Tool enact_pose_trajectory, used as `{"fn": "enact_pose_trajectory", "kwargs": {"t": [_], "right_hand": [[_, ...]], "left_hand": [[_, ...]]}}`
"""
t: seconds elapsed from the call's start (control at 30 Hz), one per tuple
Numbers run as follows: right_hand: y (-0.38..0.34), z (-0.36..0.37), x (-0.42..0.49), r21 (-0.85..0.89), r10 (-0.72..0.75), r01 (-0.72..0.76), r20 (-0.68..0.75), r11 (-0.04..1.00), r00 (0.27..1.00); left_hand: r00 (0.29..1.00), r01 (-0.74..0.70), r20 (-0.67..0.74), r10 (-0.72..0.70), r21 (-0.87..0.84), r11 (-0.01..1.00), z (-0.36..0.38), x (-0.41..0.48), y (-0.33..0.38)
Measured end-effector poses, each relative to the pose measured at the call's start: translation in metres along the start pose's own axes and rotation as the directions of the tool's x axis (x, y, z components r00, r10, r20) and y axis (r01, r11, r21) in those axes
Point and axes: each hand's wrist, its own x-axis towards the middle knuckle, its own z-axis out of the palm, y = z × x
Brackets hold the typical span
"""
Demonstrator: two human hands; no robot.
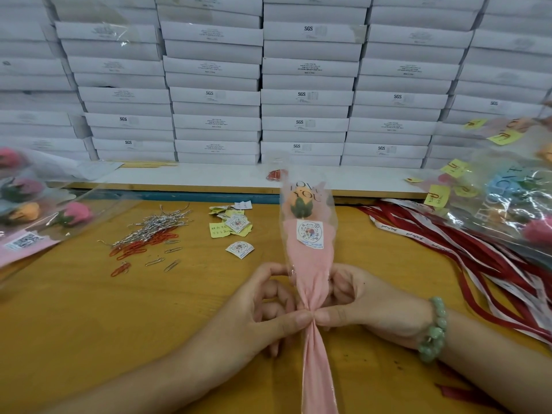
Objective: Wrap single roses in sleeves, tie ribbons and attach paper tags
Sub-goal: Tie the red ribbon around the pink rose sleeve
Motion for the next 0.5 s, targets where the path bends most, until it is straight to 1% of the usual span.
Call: {"fn": "enact_pose_trajectory", "kwargs": {"t": [0.17,0.27,0.33,0.43,0.5], "right_hand": [[-0.006,0.001,0.0,0.018,0.038,-0.038,0.02,0.999,0.999],[-0.008,0.002,0.0,0.031,0.065,-0.066,0.017,0.997,0.998],[-0.009,0.002,0.0,0.029,0.077,-0.078,0.015,0.997,0.997],[-0.01,0.004,-0.001,0.031,0.093,-0.094,0.005,0.995,0.996],[-0.011,0.004,-0.002,0.028,0.104,-0.104,-0.001,0.994,0.995]], "left_hand": [[0.999,0.028,-0.034,-0.027,0.035,0.999,0.002,0.0,0.009],[0.986,0.063,-0.158,-0.052,0.063,0.996,-0.005,0.005,0.026],[0.972,0.049,-0.235,-0.012,0.154,0.987,-0.024,0.008,0.04],[0.958,0.002,-0.277,0.076,0.271,0.963,-0.065,0.012,0.069],[0.939,0.008,-0.319,0.127,0.39,0.921,-0.102,0.015,0.081]]}}
